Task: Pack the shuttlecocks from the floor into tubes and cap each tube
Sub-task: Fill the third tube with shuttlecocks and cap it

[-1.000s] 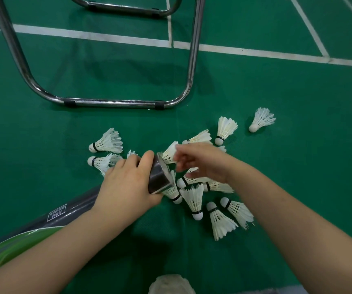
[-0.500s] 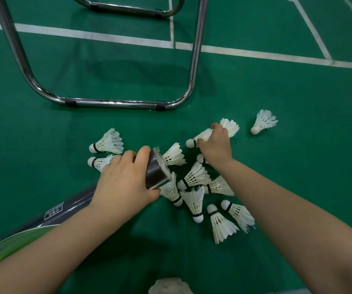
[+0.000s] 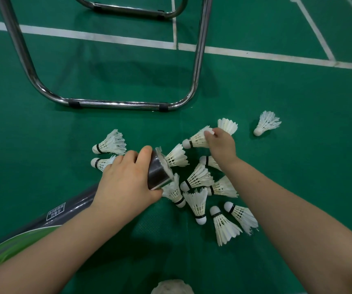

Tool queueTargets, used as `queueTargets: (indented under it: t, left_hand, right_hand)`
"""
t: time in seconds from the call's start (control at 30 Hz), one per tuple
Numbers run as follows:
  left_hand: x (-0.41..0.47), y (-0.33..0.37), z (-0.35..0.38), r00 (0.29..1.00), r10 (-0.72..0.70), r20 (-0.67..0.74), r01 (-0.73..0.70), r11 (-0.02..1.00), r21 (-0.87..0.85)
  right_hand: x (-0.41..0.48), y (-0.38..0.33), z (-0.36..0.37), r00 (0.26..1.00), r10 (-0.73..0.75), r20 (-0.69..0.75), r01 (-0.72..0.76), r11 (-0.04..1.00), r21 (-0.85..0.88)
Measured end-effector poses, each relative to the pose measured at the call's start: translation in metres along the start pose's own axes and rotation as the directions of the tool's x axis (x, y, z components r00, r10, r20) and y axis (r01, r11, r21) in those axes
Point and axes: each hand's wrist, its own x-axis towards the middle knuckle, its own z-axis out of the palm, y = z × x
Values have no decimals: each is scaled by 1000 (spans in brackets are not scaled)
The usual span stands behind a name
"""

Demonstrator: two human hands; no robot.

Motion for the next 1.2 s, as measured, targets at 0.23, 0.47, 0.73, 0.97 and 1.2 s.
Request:
queueTargets:
  t: [0.23,0.47,0.73,0.97,1.2]
  left_hand:
    - [0,-1,-3,1000,-8,-9,7,1000,-22]
    - [-3,2,-4,1000,7,4,-7,1000,-15]
    - [-2,0,-7,1000,-7,-8,7,1000,-16]
    - [-9,-1,2,995,68,79,-70,997,29]
    - [1,-7,0,996,8,84,-5,999,-35]
  right_hand:
    - [-51,-22,-15,994,-89,-60,106,923,371]
    - [-87,-40,-8,968,-249,37,208,872,444]
    - [-112,-60,-9,659,-269,702,-43,918,393]
    - [-105,-80,-4,298,-215,930,122,975,186]
    - [-101,-52,15,804,-310,507,1,854,521]
